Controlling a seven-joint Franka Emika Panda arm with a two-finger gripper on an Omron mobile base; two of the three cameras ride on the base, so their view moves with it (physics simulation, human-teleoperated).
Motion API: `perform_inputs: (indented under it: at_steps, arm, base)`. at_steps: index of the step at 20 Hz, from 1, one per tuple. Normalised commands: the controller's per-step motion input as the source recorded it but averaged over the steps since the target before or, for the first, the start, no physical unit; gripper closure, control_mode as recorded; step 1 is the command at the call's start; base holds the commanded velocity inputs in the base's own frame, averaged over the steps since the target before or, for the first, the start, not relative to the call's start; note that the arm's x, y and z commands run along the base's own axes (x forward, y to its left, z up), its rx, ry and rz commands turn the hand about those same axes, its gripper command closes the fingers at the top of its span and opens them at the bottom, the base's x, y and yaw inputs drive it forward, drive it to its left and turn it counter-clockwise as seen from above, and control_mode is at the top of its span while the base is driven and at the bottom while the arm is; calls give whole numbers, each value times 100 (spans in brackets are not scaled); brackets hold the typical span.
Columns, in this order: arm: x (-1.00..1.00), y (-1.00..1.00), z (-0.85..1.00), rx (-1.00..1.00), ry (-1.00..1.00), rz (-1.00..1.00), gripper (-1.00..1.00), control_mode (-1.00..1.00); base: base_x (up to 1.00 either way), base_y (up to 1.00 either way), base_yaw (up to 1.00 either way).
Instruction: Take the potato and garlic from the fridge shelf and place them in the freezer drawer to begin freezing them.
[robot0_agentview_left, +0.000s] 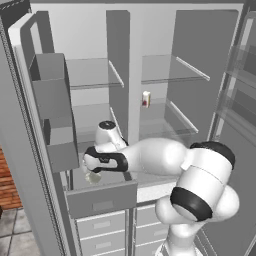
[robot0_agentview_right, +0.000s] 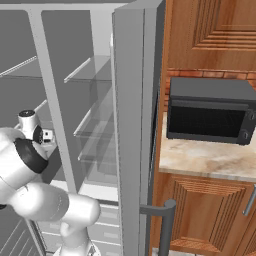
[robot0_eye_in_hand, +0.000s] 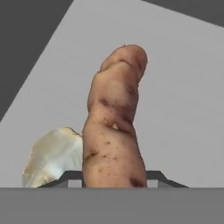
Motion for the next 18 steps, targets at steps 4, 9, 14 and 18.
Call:
perform_inputs:
  at_steps: [4, 9, 14, 18]
  arm:
    - [0, 0, 0, 0, 0, 0, -100, -100]
    - [-38, 0, 3, 0, -1, 0, -100, -100]
    - [-87, 0, 37, 0, -18, -5, -100, -100]
    - [-100, -1, 64, 0, -35, -6, -100, -100]
  base:
    - [0, 0, 0]
    - [0, 0, 0]
    - [0, 0, 0]
    - [0, 0, 0]
